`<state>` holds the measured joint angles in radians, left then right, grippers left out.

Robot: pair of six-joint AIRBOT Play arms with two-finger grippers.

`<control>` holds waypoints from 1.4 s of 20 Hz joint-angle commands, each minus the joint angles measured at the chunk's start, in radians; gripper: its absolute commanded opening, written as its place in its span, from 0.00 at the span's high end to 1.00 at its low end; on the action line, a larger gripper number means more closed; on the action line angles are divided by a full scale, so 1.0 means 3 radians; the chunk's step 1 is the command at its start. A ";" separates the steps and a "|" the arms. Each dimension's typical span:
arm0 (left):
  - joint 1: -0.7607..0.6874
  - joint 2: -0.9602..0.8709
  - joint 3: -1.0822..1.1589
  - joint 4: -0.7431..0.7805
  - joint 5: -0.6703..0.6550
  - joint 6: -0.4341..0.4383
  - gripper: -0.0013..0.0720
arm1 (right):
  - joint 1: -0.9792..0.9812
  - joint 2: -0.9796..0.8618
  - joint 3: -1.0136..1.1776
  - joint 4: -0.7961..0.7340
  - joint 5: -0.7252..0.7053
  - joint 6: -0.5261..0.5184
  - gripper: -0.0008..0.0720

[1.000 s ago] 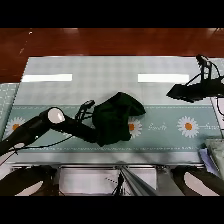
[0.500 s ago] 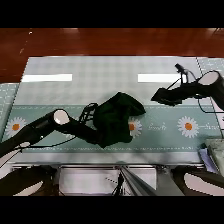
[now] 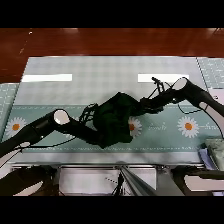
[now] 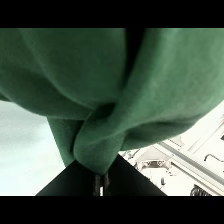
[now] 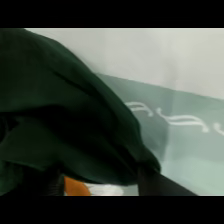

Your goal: Fold the shirts.

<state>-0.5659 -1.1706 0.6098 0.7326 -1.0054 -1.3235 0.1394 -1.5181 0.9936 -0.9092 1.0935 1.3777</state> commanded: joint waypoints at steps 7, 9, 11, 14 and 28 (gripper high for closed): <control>0.0065 -0.0003 0.0003 0.0000 0.0006 0.0013 0.96 | 0.0340 -0.0099 0.0003 0.0303 -0.0214 -0.0075 0.95; 0.0142 0.0004 0.0017 0.0000 -0.0003 0.0011 0.96 | 0.0312 0.0078 0.0015 0.0292 -0.0212 -0.0217 0.95; 0.0221 0.0062 0.0066 0.0000 -0.0050 0.0013 0.96 | 0.0263 0.0348 0.0017 0.0295 -0.0223 -0.0275 0.95; 0.0376 0.0324 0.0393 0.0000 -0.0332 0.0100 0.96 | 0.0131 0.0880 0.0017 0.0294 -0.0223 -0.0318 0.95; 0.1656 0.1167 0.3396 0.0399 -0.1372 -0.0031 0.96 | -0.0815 0.2991 0.0696 0.0126 -0.0305 -0.0153 0.95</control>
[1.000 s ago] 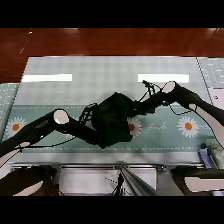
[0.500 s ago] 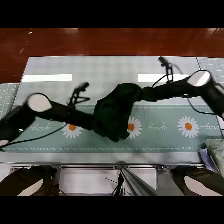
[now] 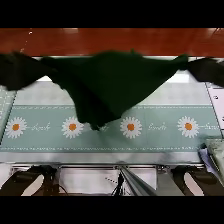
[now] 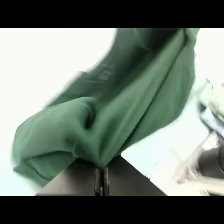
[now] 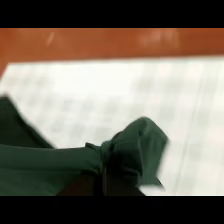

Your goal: Fold the shirts.

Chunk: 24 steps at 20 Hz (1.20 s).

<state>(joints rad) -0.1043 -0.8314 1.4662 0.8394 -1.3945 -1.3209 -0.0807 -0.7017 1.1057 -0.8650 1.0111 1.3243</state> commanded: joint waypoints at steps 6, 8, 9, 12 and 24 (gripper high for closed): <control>0.0117 0.0031 0.1645 -0.0061 -0.0066 -0.0123 0.96 | -0.0081 0.0303 0.1423 -0.0023 -0.0262 0.0229 0.95; 0.0117 0.0036 0.1869 -0.0070 -0.0072 -0.0234 0.96 | -0.0081 0.0299 0.1609 -0.0031 -0.0254 0.0275 0.95; 0.0117 0.0055 0.1929 -0.0070 -0.0081 -0.0287 0.96 | -0.0081 0.0300 0.1676 -0.0031 -0.0214 0.0326 0.95; 0.0117 0.0121 0.1937 -0.0067 -0.0313 -0.0389 0.96 | -0.0081 0.0299 0.1830 -0.0172 0.0047 0.0445 0.95; 0.0117 -0.0153 0.0312 -0.0067 -0.0748 -0.0491 0.96 | -0.0071 -0.0937 0.1874 -0.1207 0.1874 0.0298 0.95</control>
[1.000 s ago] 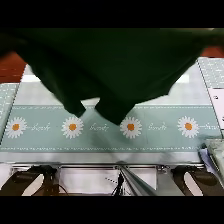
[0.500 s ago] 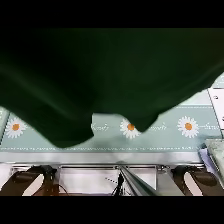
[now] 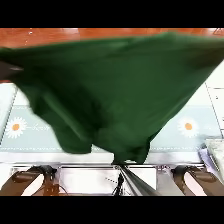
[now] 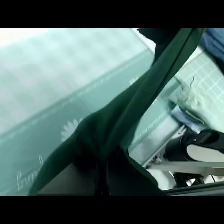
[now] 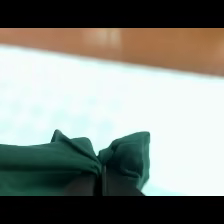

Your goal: Fold the shirts.

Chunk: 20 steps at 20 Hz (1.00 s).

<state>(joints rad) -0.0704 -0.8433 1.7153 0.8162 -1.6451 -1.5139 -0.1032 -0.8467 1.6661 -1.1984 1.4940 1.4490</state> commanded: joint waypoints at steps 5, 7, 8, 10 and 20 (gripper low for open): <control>0.0004 -0.0816 -0.1118 0.0011 0.0509 0.0498 0.96 | 0.0004 -0.1437 0.0006 -0.0025 -0.0367 -0.0155 0.95; 0.0004 -0.1211 -0.1124 0.0010 0.0621 0.0571 0.95 | 0.0004 -0.1759 0.0006 -0.0023 -0.0698 -0.0041 0.95; 0.0004 -0.1408 -0.1124 0.0010 0.0689 0.0571 0.96 | 0.0004 -0.1888 0.0006 -0.0009 -0.0800 0.0034 0.95; 0.0004 -0.1764 -0.1124 0.0009 0.0772 0.0570 0.95 | 0.0004 -0.2143 0.0006 0.0113 -0.0902 0.0111 0.95; 0.0098 -0.2721 -0.0985 -0.0389 0.0800 0.0571 0.47 | -0.0019 -0.2729 0.0011 0.0627 -0.0833 -0.0017 0.53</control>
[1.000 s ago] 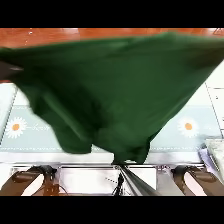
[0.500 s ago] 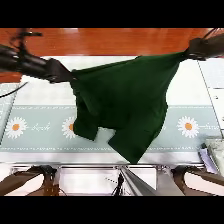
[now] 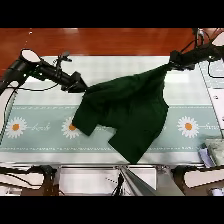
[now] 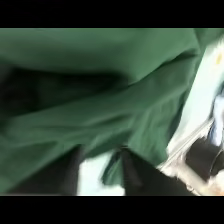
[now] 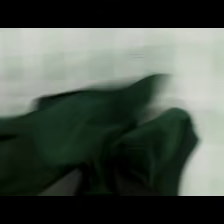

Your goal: Fold the shirts.

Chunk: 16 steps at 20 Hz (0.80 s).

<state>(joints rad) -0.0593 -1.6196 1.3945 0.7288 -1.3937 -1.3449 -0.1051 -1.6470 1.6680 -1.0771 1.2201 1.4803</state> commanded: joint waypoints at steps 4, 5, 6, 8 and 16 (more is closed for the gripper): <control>0.0596 -0.0078 0.0646 -0.0097 -0.0868 -0.0010 0.46 | -0.0220 0.0249 0.0025 -0.0114 0.0726 -0.0366 0.49; 0.0754 0.0004 0.0673 -0.0097 -0.0987 -0.0043 0.46 | -0.0277 0.0333 0.0024 -0.0314 0.0937 -0.0380 0.49; 0.0884 0.0113 0.0628 -0.0079 -0.0996 -0.0062 0.46 | -0.0326 0.0409 0.0023 -0.0565 0.1158 -0.0407 0.47; 0.1044 0.0384 0.0373 0.0113 -0.0989 -0.0066 0.46 | -0.0421 0.0549 -0.0053 -0.0796 0.1359 -0.0366 0.36; 0.1068 0.1329 -0.2110 0.0361 -0.0398 0.0263 0.17 | -0.0501 0.1241 -0.1424 -0.0398 0.0682 -0.0431 0.36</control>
<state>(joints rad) 0.2539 -1.2938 0.9970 0.8387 -1.5902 -1.3060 -0.2501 -1.3499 1.3895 -1.2301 1.5105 1.3670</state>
